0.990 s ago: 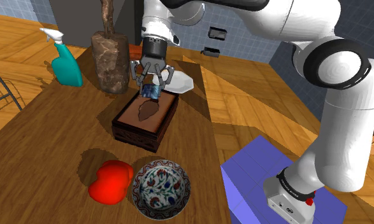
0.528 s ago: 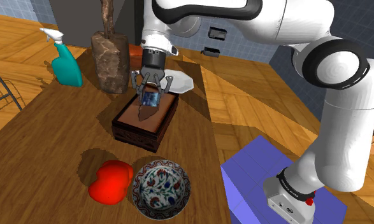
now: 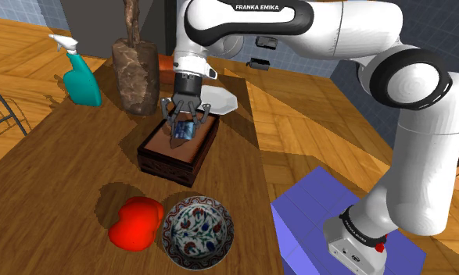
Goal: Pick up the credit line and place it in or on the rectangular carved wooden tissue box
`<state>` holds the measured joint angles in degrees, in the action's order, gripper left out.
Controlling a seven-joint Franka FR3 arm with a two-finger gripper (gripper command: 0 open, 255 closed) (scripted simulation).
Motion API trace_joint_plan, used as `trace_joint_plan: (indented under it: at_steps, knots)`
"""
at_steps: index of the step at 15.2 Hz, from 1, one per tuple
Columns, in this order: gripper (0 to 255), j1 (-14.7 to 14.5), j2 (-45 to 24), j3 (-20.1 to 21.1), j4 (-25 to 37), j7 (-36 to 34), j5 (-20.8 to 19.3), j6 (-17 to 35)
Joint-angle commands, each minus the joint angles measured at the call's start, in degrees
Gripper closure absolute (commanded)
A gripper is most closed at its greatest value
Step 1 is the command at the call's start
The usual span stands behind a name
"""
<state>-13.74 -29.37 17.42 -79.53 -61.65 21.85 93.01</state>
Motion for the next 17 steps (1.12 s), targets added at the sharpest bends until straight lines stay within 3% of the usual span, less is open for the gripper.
trace_joint_plan:
  at_steps: [1,5,6,11,15,17]
  knots:
    - [255,0.0,-0.1,0.0,-0.1,0.1,0.0,0.1]
    - [255,0.0,-0.1,0.0,-0.1,0.1,0.0,0.1]
    - [0,0.0,-0.1,0.0,-0.1,0.1,0.0,0.1]
    - [0,0.0,-0.1,0.0,-0.1,0.1,0.0,0.1]
    - [0,0.9,-2.8,-0.4,10.2,-1.4,-0.9,-7.8]
    - [0,0.9,-2.8,-0.4,10.2,-1.4,-0.9,-7.7]
